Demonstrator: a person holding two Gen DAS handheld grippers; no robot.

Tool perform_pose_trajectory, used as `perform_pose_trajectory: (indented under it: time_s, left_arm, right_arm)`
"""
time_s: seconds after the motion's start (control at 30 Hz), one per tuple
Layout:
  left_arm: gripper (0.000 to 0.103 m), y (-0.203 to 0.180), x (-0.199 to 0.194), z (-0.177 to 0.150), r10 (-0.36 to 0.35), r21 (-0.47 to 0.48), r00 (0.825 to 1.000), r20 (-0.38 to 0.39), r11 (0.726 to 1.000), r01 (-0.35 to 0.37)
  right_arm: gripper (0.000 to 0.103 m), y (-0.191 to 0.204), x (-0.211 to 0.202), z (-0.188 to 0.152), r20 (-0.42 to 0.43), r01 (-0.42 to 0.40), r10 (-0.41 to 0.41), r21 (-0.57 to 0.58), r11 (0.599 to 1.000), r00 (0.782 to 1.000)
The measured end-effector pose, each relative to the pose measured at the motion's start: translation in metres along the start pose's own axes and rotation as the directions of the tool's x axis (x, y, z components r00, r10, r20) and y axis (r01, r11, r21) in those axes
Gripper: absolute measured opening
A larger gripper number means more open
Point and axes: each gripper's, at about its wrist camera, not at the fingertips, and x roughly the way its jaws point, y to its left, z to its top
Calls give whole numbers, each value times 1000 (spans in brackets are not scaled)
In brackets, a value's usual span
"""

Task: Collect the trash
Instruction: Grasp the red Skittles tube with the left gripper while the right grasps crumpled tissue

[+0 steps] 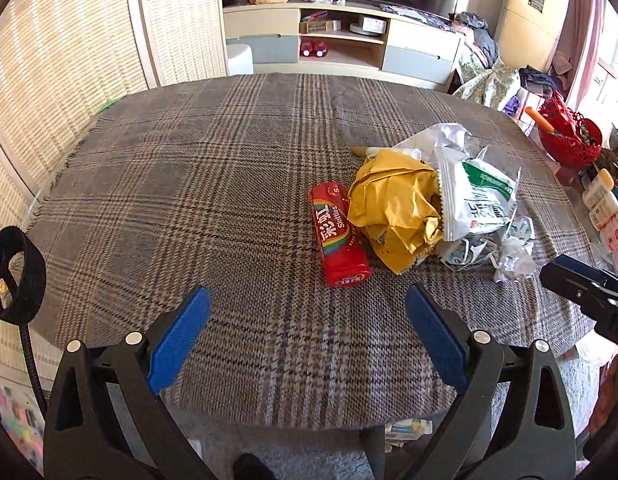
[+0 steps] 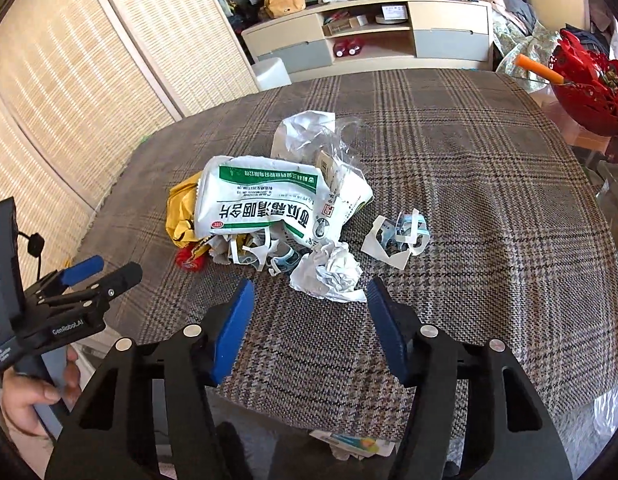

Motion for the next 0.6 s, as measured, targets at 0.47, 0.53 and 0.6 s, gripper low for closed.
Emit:
perform_pose_trajectory:
  time_s: [0.47, 0.53, 0.6]
  left_arm:
    - [77, 5, 59, 18, 10, -2, 998, -65, 1000, -10]
    - [77, 3, 64, 20, -3, -10, 998, -67, 1000, 3]
    - [77, 0, 69, 22, -11, -5, 997, -75, 1000, 10]
  right_arm:
    - [46, -8, 39, 3, -41, 16, -16, -16, 1000, 999]
    - [46, -9, 42, 5, -43, 19, -20, -18, 1000, 999]
    - [46, -11, 44, 7, -44, 20, -21, -14, 1000, 999]
